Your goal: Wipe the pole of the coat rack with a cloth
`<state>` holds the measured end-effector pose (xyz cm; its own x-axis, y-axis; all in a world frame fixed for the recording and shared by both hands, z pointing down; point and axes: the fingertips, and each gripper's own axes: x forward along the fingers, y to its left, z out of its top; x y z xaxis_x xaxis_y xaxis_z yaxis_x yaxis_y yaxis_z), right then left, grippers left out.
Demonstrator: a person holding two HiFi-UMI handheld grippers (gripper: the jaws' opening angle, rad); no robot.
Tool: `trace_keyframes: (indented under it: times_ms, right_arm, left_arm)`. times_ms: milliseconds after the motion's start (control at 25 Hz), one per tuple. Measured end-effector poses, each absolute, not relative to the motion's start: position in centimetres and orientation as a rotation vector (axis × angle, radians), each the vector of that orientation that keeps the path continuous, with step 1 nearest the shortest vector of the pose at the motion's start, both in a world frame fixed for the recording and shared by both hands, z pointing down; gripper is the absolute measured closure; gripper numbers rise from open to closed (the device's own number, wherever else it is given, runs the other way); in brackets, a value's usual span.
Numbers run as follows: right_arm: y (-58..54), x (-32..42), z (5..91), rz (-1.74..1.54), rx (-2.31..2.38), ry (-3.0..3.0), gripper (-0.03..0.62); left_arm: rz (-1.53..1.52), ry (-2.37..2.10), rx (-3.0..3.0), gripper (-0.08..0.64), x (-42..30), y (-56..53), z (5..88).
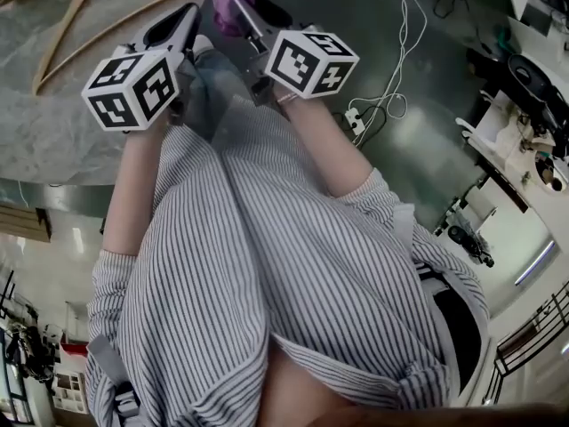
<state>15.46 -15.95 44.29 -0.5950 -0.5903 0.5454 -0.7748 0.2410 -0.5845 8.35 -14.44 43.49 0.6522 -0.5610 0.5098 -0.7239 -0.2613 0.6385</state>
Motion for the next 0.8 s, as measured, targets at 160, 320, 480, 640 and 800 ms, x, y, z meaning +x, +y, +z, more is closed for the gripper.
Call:
trace_keyframes:
  times_ms: [160,320,480,640,800]
  right_arm:
    - [-16.3,13.7,42.3,1.222,1.241,-2.354,0.486]
    - [-16.2,11.7,40.0,1.217,1.166,-2.429,0.486]
    - [-16.8,9.6,36.8,1.186,1.080,-2.522,0.486]
    - [-16.5,7.5,34.0,1.104,0.966,-2.608,0.486]
    - [-15.6,4.9,33.0,1.068,0.877,-2.641,0.486]
  left_arm:
    - [0.207,-1.044,1.950,0.545,6.4,-13.9,42.3]
    - [0.172,-1.100,1.950,0.545,4.8,-12.9,40.5]
    - [0.138,-1.169,1.973,0.545,3.5,-12.6,37.6]
    - [0.079,-1.273,1.981,0.545,1.7,-12.1,34.9]
    - [0.042,-1.336,1.996,0.545,-1.0,-11.7,33.4]
